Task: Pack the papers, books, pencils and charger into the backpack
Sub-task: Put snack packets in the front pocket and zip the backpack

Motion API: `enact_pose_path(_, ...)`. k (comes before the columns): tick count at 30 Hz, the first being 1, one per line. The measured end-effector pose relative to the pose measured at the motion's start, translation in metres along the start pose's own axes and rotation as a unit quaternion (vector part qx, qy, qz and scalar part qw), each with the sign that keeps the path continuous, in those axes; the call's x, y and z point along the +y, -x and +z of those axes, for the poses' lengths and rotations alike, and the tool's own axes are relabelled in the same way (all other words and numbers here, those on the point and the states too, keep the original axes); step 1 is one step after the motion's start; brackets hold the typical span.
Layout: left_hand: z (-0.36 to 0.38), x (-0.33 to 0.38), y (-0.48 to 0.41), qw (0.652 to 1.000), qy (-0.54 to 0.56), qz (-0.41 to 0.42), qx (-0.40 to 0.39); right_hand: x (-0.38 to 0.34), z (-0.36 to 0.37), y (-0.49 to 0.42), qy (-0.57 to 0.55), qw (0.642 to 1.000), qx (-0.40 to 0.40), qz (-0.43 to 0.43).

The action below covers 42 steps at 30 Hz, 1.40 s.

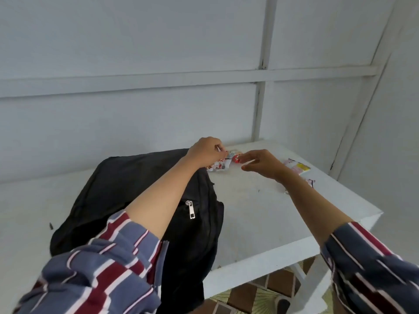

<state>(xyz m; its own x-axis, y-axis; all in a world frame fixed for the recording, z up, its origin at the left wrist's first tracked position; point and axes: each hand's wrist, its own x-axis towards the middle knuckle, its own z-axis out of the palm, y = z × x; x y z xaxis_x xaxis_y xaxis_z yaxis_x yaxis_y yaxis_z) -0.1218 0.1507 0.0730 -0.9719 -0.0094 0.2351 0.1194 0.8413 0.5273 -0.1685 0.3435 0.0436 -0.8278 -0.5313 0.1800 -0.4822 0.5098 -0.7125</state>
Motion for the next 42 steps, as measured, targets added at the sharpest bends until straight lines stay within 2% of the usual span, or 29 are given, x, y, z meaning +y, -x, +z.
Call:
enact_pose_path(6, 0.027, 0.003, -0.064, 0.997, -0.033, -0.039, -0.058, 0.050, -0.025, -0.056, -0.007, 1.000, -0.019, 0.008)
enact_pose_path(11, 0.050, -0.004, -0.098, 0.992, -0.036, -0.090, -0.076, 0.084, -0.031, -0.095, 0.011, 0.999, -0.033, 0.015)
enact_pose_path(23, 0.090, -0.054, -0.146, 0.955, -0.083, -0.238, -0.154, 0.131, 0.009, -0.169, 0.043, 0.998, -0.038, 0.025)
enact_pose_path(33, 0.099, -0.071, -0.155, 0.947, -0.098, -0.229, -0.200, 0.143, 0.030, -0.192, 0.107, 0.990, -0.079, 0.048)
enact_pose_path(42, 0.093, -0.060, -0.142, 0.956, -0.085, -0.212, -0.186, 0.131, 0.028, -0.177, 0.043, 0.997, -0.051, 0.043)
